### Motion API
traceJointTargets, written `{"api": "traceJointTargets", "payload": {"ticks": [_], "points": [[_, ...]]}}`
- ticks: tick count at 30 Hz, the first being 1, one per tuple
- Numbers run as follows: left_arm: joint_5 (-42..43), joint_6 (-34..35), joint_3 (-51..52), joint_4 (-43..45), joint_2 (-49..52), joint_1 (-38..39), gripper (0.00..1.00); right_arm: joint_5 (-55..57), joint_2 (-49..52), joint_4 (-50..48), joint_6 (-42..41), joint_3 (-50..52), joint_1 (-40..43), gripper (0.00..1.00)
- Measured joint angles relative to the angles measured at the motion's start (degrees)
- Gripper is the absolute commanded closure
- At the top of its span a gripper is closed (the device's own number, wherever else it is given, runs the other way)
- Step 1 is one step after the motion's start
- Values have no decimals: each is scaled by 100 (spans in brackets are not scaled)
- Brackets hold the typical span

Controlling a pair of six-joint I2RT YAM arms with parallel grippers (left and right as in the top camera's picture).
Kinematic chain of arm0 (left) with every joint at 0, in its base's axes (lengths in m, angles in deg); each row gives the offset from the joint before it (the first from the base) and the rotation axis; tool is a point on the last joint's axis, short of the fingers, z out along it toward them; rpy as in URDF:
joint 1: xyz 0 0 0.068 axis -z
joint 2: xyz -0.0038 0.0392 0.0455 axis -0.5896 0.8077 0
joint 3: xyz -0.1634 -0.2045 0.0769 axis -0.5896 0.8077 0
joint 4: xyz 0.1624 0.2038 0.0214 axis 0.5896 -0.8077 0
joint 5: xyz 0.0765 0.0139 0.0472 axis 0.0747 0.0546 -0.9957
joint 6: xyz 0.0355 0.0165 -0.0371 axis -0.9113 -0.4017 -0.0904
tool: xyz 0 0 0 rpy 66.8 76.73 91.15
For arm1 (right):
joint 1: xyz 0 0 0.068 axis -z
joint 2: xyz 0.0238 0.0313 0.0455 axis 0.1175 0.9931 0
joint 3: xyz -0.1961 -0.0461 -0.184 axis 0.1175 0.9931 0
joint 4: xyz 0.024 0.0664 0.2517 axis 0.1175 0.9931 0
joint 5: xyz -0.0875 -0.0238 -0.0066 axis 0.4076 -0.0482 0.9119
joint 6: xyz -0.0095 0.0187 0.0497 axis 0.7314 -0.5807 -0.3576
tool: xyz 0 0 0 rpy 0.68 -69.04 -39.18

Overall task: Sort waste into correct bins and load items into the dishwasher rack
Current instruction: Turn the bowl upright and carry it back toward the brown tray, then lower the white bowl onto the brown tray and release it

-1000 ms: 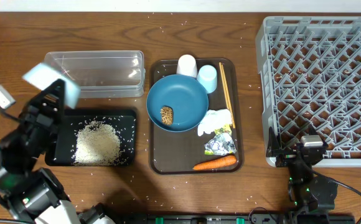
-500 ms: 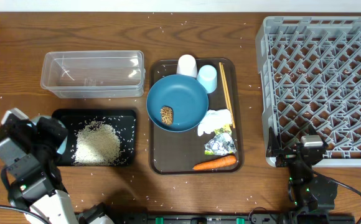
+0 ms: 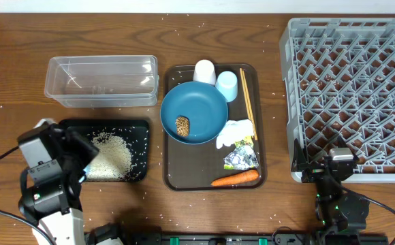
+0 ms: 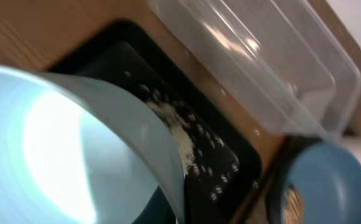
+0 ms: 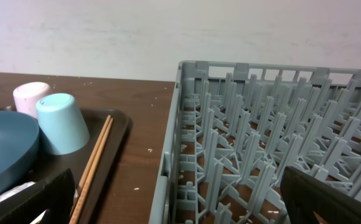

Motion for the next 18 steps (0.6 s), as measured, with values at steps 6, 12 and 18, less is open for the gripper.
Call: {"api": "traceJointTargets", "payload": {"ticks": [6, 12, 18], "points": [[839, 17, -190, -446, 0, 861, 93, 0, 0, 0, 0, 0, 0, 1], [1200, 140, -190, -461, 50, 2214, 94, -2, 0, 0, 0, 0, 0, 1], [1196, 249, -197, -378, 518, 3661, 94, 0, 0, 0, 0, 0, 0, 1]]}}
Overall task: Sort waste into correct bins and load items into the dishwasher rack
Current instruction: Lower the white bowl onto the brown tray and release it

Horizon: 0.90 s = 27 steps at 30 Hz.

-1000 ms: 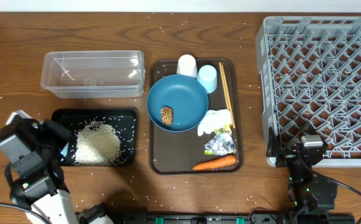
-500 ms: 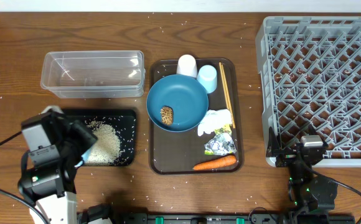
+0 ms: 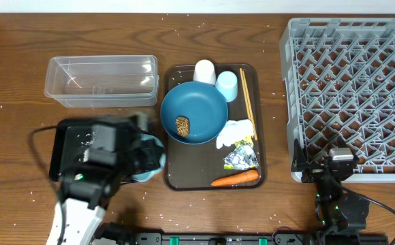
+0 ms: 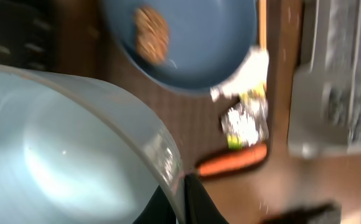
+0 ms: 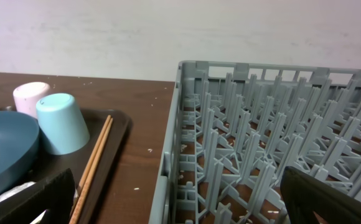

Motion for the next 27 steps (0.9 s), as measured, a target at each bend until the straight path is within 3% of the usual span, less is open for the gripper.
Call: {"api": "traceJointTargets", "payload": {"ticks": [6, 14, 27], "points": [[-315, 192, -2, 179, 785, 1381, 94, 0, 0, 0, 0, 0, 0, 1], [-1158, 472, -20, 752, 1222, 2573, 94, 0, 0, 2, 0, 0, 0, 1], [-1880, 658, -42, 1274, 2544, 3276, 94, 0, 0, 2, 0, 0, 0, 1]]}}
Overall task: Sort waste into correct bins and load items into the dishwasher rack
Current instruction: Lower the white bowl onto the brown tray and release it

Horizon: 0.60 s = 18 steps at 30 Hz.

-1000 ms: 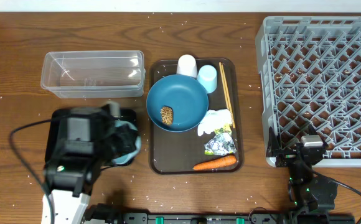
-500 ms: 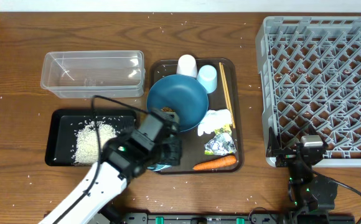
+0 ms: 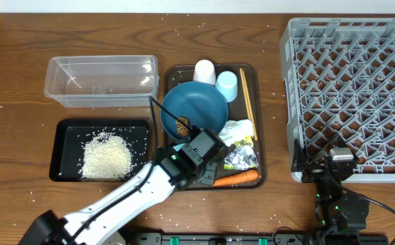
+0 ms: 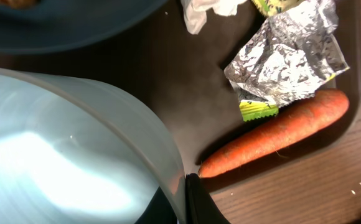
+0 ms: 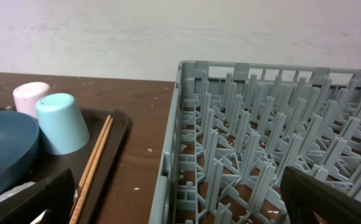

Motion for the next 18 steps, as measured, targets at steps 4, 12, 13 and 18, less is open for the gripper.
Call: {"api": "traceJointTargets", "payload": {"ticks": [4, 12, 13, 18], "points": [[-39, 68, 0, 42, 168, 37, 94, 0, 0, -2, 0, 0, 0, 1], [-57, 70, 0, 44, 321, 37, 85, 0, 0, -2, 0, 0, 0, 1], [-55, 96, 0, 44, 321, 37, 83, 0, 0, 0, 2, 0, 0, 1], [-57, 192, 0, 46, 321, 37, 75, 0, 0, -2, 0, 0, 0, 1]]}}
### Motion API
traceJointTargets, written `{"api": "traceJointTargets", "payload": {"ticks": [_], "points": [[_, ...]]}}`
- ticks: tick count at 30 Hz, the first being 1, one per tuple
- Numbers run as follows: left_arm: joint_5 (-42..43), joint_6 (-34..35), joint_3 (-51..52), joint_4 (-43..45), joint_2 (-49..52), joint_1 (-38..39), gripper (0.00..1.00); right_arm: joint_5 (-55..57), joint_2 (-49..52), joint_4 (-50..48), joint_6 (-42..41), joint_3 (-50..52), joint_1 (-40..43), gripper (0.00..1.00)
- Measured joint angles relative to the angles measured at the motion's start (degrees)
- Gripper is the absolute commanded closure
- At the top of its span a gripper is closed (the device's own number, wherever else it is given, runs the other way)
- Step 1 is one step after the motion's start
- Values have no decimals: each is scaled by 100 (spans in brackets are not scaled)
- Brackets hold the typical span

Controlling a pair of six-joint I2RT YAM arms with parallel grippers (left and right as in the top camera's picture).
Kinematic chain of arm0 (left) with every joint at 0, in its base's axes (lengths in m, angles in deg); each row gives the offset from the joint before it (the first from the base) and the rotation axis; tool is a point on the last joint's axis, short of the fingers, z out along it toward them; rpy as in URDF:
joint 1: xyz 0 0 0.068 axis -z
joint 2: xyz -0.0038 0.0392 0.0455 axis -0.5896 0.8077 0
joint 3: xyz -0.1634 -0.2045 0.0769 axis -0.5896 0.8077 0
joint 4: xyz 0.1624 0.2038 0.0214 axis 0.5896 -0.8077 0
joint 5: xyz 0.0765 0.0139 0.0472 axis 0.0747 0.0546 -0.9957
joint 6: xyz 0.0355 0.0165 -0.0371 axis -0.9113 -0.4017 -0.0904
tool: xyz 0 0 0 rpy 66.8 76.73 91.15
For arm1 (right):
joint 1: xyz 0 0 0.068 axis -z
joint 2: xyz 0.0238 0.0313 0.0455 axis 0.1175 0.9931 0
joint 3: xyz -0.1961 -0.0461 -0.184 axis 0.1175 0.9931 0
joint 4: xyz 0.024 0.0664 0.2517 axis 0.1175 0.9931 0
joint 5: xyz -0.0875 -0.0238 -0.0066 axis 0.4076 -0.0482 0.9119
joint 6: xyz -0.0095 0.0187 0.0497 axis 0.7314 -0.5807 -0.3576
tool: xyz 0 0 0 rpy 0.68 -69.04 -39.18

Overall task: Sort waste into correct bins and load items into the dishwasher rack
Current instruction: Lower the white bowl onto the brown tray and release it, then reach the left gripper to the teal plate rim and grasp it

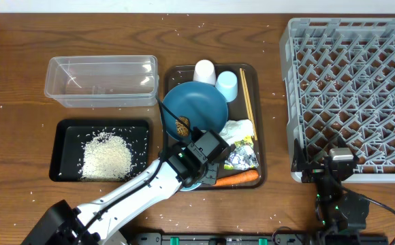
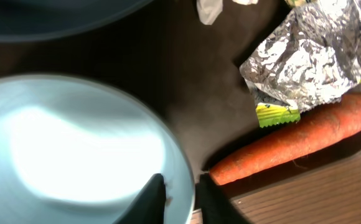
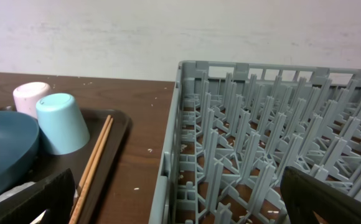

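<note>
A pale blue bowl [image 2: 75,143] rests open side up at the front left of the brown tray [image 1: 172,102]; in the overhead view only its edge [image 1: 189,184] shows under the arm. My left gripper [image 2: 180,190] is open, its fingers standing either side of the bowl's rim. An orange carrot [image 2: 292,140] and crumpled foil [image 2: 311,68] lie just to the right. The dark blue plate [image 1: 194,109] holds a brown food scrap. My right gripper [image 3: 180,199] is open and empty at the front corner of the grey rack [image 1: 354,95].
On the tray: a pink cup [image 1: 205,71], a light blue cup [image 1: 227,85], chopsticks [image 1: 247,102] and white tissue [image 1: 237,131]. A clear bin [image 1: 102,80] stands at the back left. In front of it is a black bin [image 1: 61,151] with rice.
My left gripper has opened: its fingers were closed on the tilted bowl's rim and now stand apart. The bowl sits lower and flatter on the tray. The right arm is unchanged.
My left gripper held the pale blue bowl tilted at the black bin's left end, with rice lying in the bin. Then it held the bowl at the bin's right end, then over the tray's front by the carrot. Now the bowl sits there, released.
</note>
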Motion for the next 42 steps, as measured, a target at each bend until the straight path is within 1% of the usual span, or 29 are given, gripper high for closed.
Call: {"api": "traceJointTargets", "payload": {"ticks": [8, 13, 16, 17, 22, 24, 26, 28, 33, 35, 37, 42], "points": [[177, 9, -140, -140, -2, 0, 75, 0, 0, 0, 0, 0, 0, 1], [166, -22, -761, -570, -160, 0, 75, 0, 0, 0, 0, 0, 0, 1], [-92, -118, -1268, -955, -315, 0, 75, 0, 0, 0, 0, 0, 0, 1], [-166, -192, -1436, -1067, -350, -2, 74, 0, 0, 2, 0, 0, 0, 1], [-101, -802, -2162, -1733, -284, -184, 62, -2, 0, 0, 0, 0, 0, 1], [33, -1003, -2417, -2068, -131, -319, 57, 0, 0, 0, 0, 0, 0, 1], [153, -1228, -2732, -2393, 146, -496, 55, 0, 0, 2, 0, 0, 0, 1], [201, -1403, -2986, -2507, 450, -634, 53, 0, 0, 2, 0, 0, 0, 1], [284, -1908, -3250, -2039, 1110, -774, 48, 0, 0, 2, 0, 0, 0, 1], [291, -2020, -3250, -1751, 1322, -774, 43, 0, 0, 2, 0, 0, 0, 1], [306, -2107, -3254, -1445, 1552, -774, 40, 0, -2, 2, 0, 0, 0, 1], [282, -2149, -3257, -728, 2107, -774, 37, -2, 0, 2, 0, 0, 0, 1]]}}
